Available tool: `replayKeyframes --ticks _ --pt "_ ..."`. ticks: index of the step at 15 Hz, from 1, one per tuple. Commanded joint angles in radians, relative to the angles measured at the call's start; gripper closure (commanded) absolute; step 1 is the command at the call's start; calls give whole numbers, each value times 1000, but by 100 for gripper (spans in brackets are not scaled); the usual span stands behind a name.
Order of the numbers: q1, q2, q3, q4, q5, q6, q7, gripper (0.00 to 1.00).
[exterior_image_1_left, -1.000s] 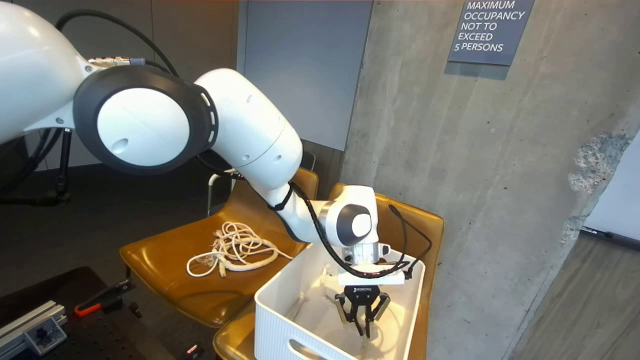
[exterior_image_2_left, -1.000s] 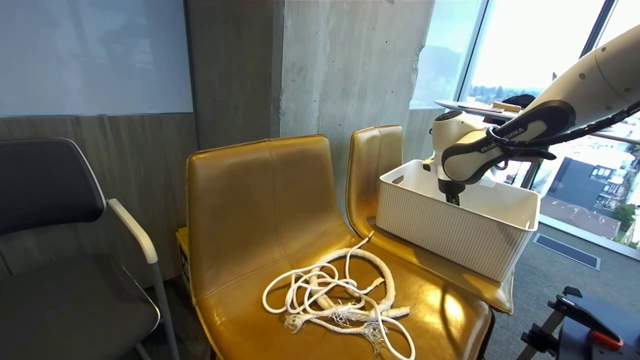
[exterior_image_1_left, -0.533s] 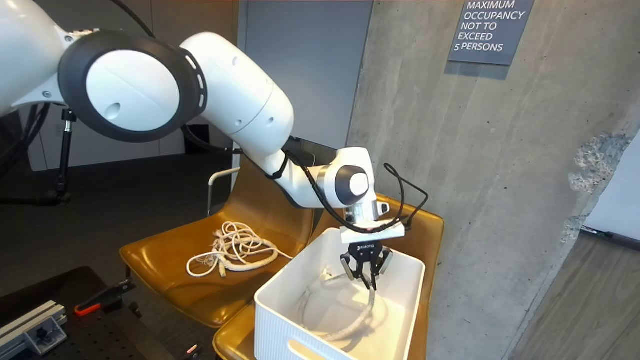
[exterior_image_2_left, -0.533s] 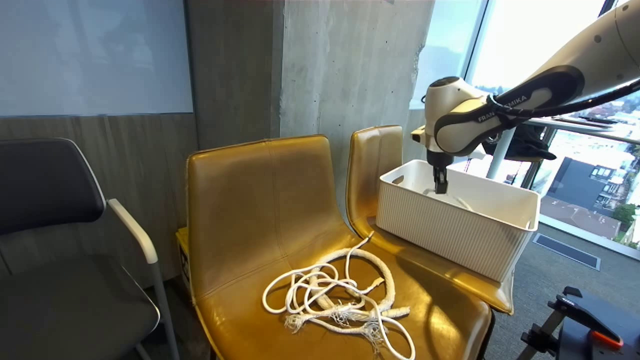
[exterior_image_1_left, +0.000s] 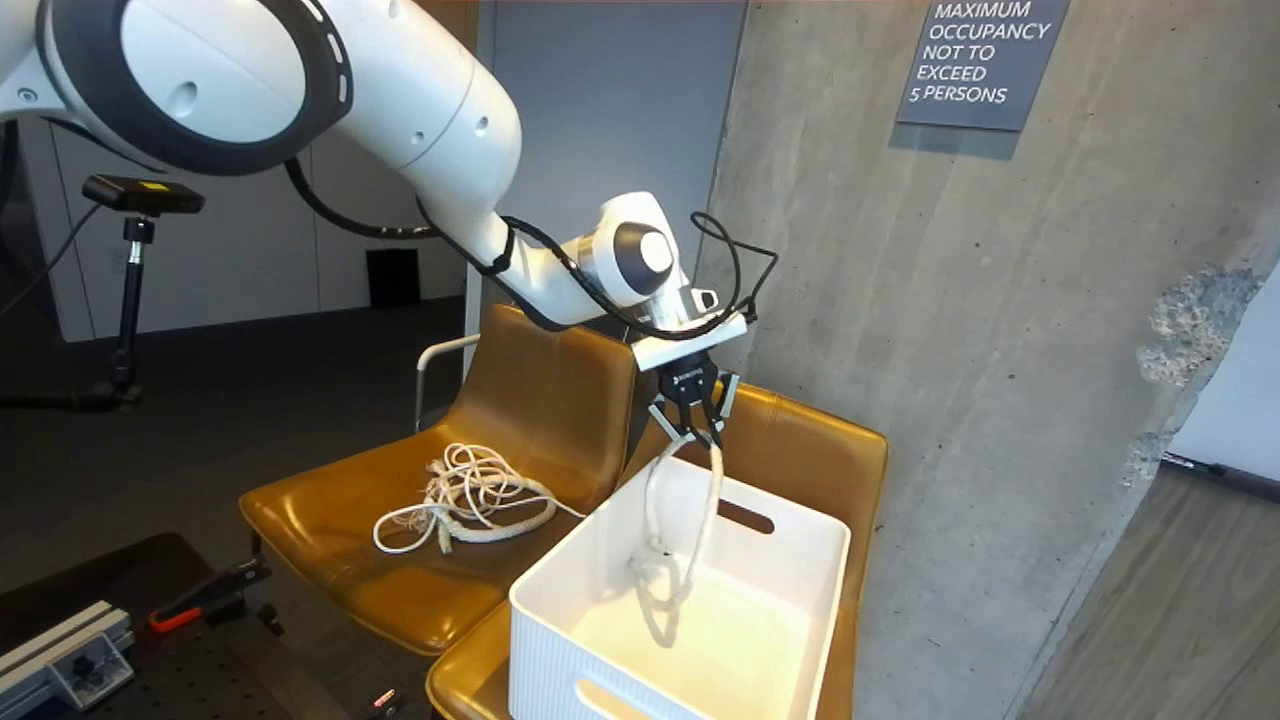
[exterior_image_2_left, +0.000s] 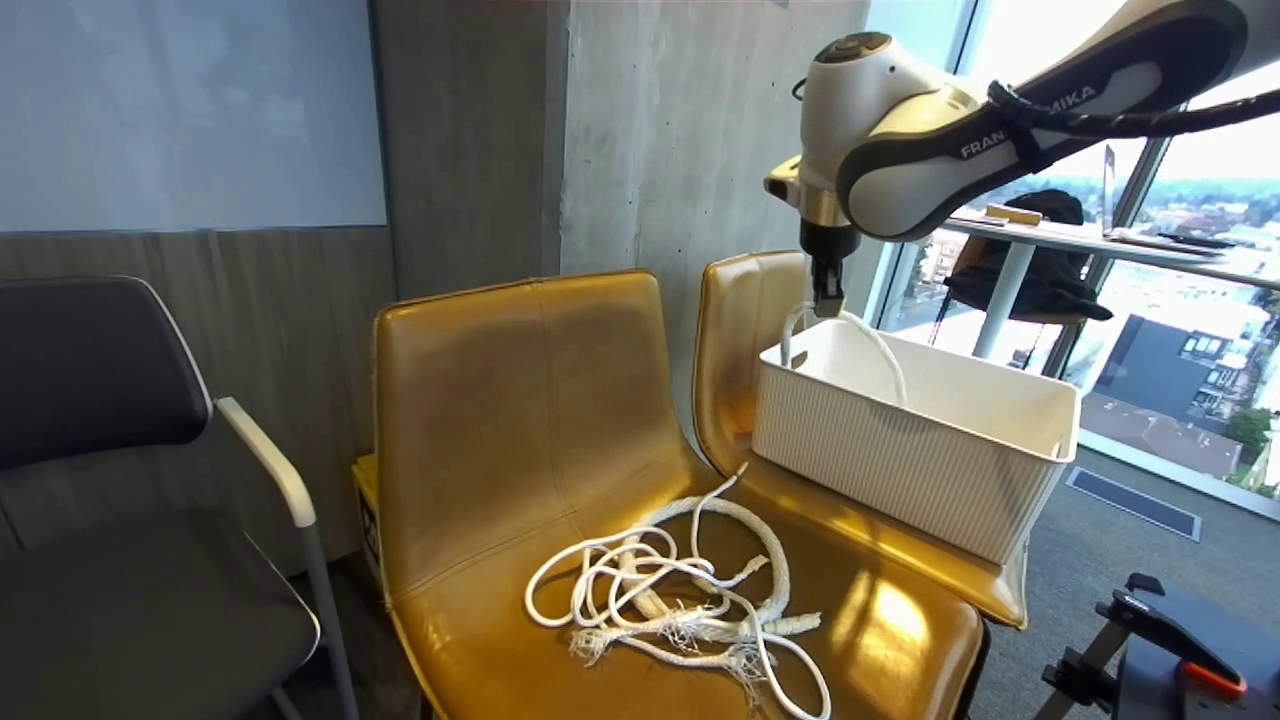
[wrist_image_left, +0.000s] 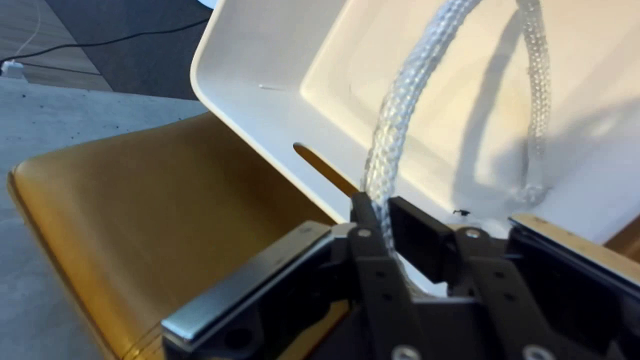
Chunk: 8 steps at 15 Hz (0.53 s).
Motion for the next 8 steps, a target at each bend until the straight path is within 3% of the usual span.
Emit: replayKeyframes --ticks 1,8 --pt "126 -131 -14 -146 -112 38 132 96" --pt "373 -178 78 -151 -285 -73 392 96"
